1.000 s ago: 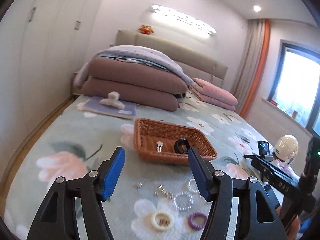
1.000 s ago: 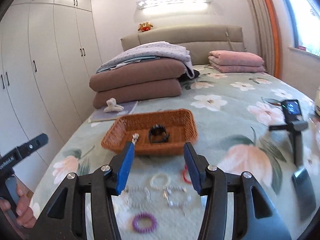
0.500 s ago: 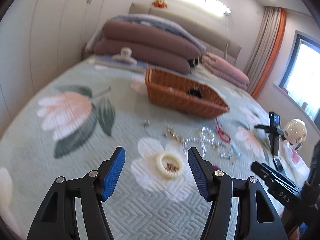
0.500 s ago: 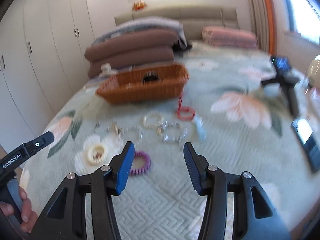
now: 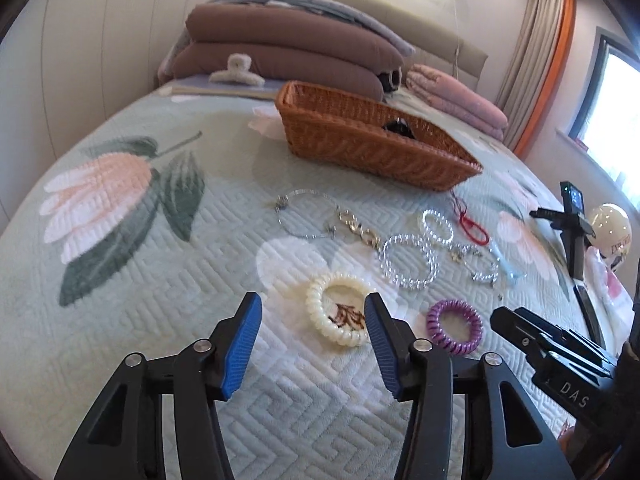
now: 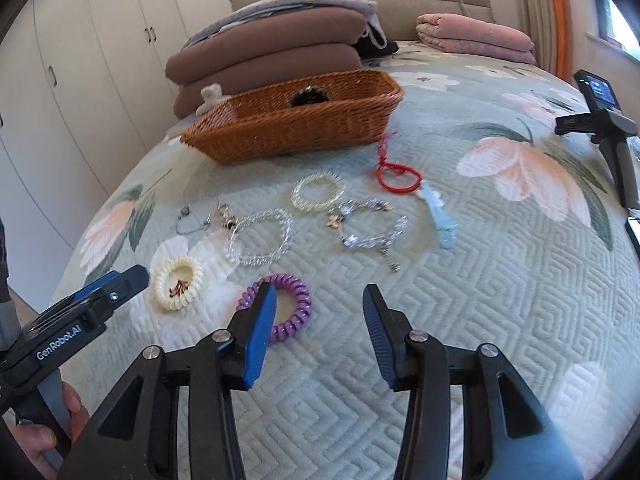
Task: Organize jewelry
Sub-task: 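Lift both tools out of the basket back toward the remaining jewelry, then grasp the cream coil hair tie with the left tool while the right tool grasps the purple coil tie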
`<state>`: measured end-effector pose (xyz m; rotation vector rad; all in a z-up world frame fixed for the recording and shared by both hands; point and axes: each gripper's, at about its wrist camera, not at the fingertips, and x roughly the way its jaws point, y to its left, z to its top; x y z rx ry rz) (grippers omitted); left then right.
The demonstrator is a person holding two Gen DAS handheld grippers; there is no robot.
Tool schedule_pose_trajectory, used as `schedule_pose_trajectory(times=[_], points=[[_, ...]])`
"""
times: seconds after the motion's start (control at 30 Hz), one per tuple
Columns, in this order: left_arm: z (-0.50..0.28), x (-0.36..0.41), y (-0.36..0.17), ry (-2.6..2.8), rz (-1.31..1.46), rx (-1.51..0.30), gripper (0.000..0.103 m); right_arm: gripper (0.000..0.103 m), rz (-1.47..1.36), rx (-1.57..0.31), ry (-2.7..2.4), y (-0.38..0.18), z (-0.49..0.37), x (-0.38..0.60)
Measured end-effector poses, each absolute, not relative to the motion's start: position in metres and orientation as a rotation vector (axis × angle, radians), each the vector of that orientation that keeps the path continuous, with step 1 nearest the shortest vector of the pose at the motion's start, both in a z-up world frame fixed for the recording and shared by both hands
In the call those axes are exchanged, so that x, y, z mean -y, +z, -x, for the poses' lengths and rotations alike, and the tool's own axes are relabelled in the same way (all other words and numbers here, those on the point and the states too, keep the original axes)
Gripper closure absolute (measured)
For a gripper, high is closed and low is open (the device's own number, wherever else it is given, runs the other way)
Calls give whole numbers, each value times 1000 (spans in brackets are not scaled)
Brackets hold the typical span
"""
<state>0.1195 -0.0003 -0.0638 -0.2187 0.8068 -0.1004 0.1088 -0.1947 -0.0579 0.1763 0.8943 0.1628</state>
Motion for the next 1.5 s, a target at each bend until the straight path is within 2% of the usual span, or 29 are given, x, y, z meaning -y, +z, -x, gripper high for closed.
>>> schedule_pose_trajectory(times=[0.17,0.23,0.6,0.7,0.87,1.07,1.5], points=[[-131,3,-77,-104,230,-865,58,63,-141,-933,168,-70,-116,184],[-133,6,-78,-99,220,-870,58,68,-133,-946,170,-75,-119,182],[-139,19,-81,-100,142,-863,61,69,-64,-926,148,-78,-119,171],[-138,21,-81,-93,130,-858,67,72,-64,-924,145,-78,-119,172],[-138,20,-82,-97,132,-851,83,85,-85,-923,133,-79,-119,177],[-137,20,-82,-101,135,-846,90,86,-90,-921,133,-79,-119,178],[-132,13,-81,-115,183,-825,92,87,-109,-910,139,-76,-117,179]])
